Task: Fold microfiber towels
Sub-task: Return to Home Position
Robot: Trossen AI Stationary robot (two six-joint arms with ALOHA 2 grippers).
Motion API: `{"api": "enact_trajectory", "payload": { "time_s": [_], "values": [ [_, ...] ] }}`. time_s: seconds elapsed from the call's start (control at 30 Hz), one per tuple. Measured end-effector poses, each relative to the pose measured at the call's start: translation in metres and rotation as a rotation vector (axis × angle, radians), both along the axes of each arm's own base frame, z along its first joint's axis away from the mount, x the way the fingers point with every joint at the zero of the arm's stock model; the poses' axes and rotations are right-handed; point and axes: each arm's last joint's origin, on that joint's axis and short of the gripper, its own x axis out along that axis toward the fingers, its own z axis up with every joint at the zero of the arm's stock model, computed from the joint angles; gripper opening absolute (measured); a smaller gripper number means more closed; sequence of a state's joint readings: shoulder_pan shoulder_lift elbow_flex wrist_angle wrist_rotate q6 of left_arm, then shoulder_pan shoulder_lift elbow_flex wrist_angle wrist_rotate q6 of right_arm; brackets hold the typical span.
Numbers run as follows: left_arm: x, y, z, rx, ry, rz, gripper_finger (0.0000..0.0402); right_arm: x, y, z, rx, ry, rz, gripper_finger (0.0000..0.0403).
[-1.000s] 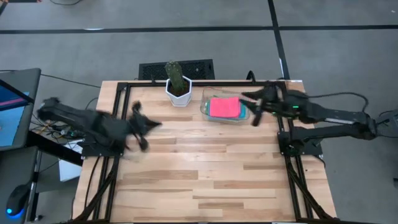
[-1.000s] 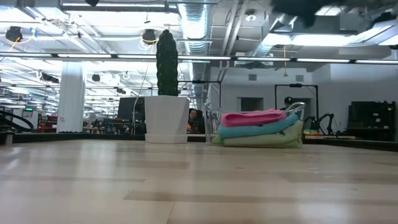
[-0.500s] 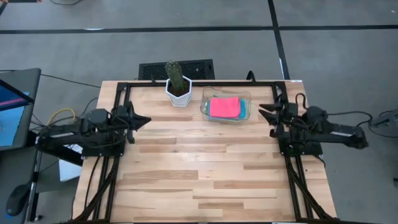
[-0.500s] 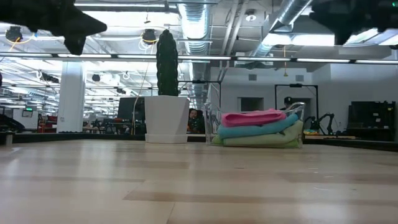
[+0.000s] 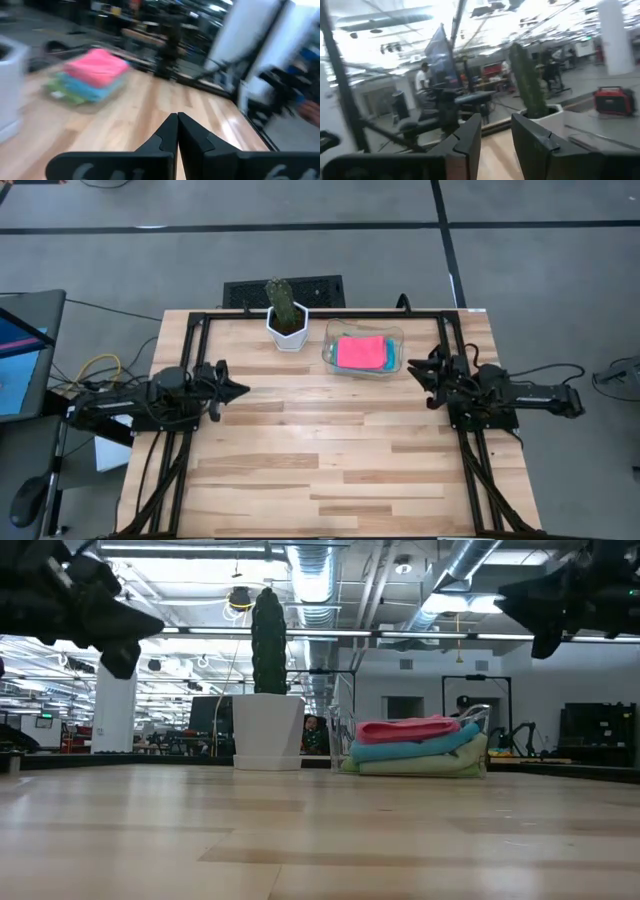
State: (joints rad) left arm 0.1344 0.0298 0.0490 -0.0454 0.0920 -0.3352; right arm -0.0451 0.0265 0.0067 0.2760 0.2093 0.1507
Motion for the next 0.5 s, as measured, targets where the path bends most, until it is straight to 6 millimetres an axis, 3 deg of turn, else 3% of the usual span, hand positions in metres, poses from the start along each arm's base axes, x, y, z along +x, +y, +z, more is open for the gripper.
{"api": "enact_trajectory", "payload": {
  "time_s": [0.27,0.5],
  "values": [
    [0.0010,-0.0025,-0.0018,0.081,0.017,-0.084,0.0002,0.0007,-0.0015,-0.0046,0.019,0.046,-0.042,0.0134],
    [0.0021,-0.0023,-0.0034,-0.093,0.035,-0.076,0.0002,0.0013,-0.0015,-0.0083,0.020,0.085,-0.043,0.0133]
  ]
}}
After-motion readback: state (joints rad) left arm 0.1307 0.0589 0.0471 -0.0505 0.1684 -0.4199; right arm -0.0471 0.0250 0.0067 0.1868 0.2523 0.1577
